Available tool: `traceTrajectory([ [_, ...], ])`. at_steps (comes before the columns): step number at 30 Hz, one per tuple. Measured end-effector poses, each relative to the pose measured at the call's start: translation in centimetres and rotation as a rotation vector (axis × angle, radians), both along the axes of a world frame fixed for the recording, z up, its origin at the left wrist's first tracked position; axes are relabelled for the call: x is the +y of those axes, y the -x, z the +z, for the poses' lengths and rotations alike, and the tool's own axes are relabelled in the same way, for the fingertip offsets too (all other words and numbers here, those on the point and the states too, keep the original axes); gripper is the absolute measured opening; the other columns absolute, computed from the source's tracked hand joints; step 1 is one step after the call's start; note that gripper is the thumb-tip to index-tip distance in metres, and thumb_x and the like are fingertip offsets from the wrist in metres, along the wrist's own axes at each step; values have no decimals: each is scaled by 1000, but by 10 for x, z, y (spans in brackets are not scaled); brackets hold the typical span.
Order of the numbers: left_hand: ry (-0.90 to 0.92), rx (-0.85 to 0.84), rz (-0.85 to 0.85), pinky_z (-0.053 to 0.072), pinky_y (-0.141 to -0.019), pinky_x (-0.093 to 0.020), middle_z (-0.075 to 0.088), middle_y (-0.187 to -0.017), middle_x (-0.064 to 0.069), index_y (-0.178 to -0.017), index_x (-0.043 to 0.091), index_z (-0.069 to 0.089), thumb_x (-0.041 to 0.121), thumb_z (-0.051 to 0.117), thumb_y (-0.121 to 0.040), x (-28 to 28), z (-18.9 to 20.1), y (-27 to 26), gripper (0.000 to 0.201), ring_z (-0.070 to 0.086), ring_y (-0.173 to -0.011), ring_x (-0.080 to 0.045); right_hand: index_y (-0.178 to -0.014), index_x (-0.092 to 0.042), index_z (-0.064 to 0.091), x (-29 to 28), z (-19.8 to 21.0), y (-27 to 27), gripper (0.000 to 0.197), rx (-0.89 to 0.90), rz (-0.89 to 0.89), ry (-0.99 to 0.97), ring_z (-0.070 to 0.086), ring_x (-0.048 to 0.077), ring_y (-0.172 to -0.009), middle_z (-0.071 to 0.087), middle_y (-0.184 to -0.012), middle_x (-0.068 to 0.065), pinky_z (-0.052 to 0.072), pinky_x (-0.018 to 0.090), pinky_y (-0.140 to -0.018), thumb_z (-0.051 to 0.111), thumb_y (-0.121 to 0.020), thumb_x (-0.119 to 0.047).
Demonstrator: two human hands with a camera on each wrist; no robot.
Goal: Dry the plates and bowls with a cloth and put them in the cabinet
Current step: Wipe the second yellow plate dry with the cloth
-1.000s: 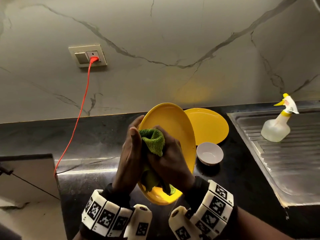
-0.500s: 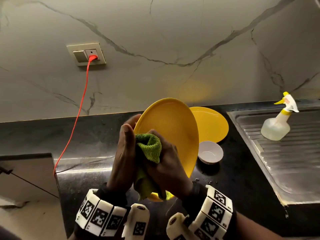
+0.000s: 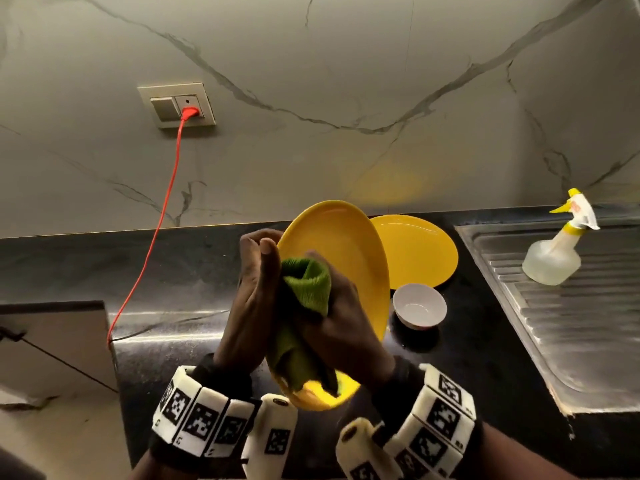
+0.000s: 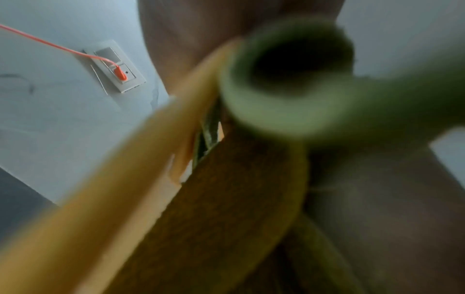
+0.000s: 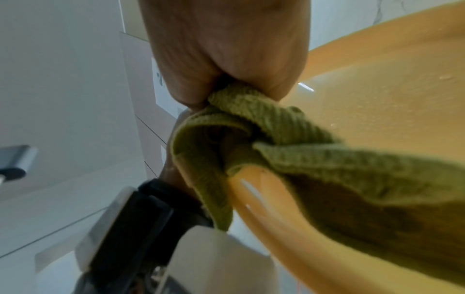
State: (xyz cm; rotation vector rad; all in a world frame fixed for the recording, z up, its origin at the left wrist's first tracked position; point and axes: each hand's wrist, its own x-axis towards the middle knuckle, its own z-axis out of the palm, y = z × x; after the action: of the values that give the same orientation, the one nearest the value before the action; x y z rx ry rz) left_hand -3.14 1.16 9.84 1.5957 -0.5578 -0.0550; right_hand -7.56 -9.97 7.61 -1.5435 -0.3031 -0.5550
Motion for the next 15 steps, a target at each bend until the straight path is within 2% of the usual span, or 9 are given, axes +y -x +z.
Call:
traceTrajectory([
  [2,-14,23,-34,57,-93,-42,64,-125,2,-130,35,49,93,40,-69,3,-2,-3,84,66,-111,-18,-101,-1,61,5,-2,2,24,2,-3,29,65,19,-84,68,-93,7,55,38,-74,65,-87,-19],
  [4,-9,26,-45,53,-99,-43,65,-129,8,-131,43,51,92,37,-71,3,-4,-4,79,63,-118,-15,-99,-1,61,3,0,-3,17,-6,-50,50,65,19,-81,68,-89,7,55,37,-71,66,-87,-11],
  [6,-14,-25,-35,52,-100,-46,65,-128,8,-134,41,51,89,36,-77,3,-8,-3,76,62,-120,-16,-99,-4,62,-4,6,-14,14,0,-151,63,64,14,-79,68,-87,4,53,23,-69,65,-86,-3],
  [8,-4,-77,-21,55,-91,-42,66,-123,11,-133,40,49,86,37,-80,1,-10,2,72,65,-115,-15,-99,-5,64,-16,13,-27,14,35,-291,63,64,10,-79,69,-86,1,51,17,-68,68,-86,-3],
  [11,28,-117,6,59,-77,-36,68,-111,11,-126,33,47,83,44,-80,-2,-11,7,67,69,-99,-12,-98,-4,65,-25,22,-34,15,44,-335,47,65,11,-78,70,-85,1,53,19,-67,73,-86,-8],
  [13,46,-141,27,57,-71,-33,67,-104,5,-116,25,42,79,48,-81,-4,-11,5,65,69,-89,-9,-97,-2,65,-20,19,-24,12,-9,-239,49,66,15,-77,70,-85,5,55,24,-67,69,-86,-5],
  [15,21,-155,54,55,-71,-29,62,-101,3,-110,24,39,82,47,-79,-4,-11,1,66,67,-86,-6,-98,-4,63,-10,9,-11,14,-31,-123,50,66,18,-80,70,-88,6,56,31,-71,64,-84,-4],
])
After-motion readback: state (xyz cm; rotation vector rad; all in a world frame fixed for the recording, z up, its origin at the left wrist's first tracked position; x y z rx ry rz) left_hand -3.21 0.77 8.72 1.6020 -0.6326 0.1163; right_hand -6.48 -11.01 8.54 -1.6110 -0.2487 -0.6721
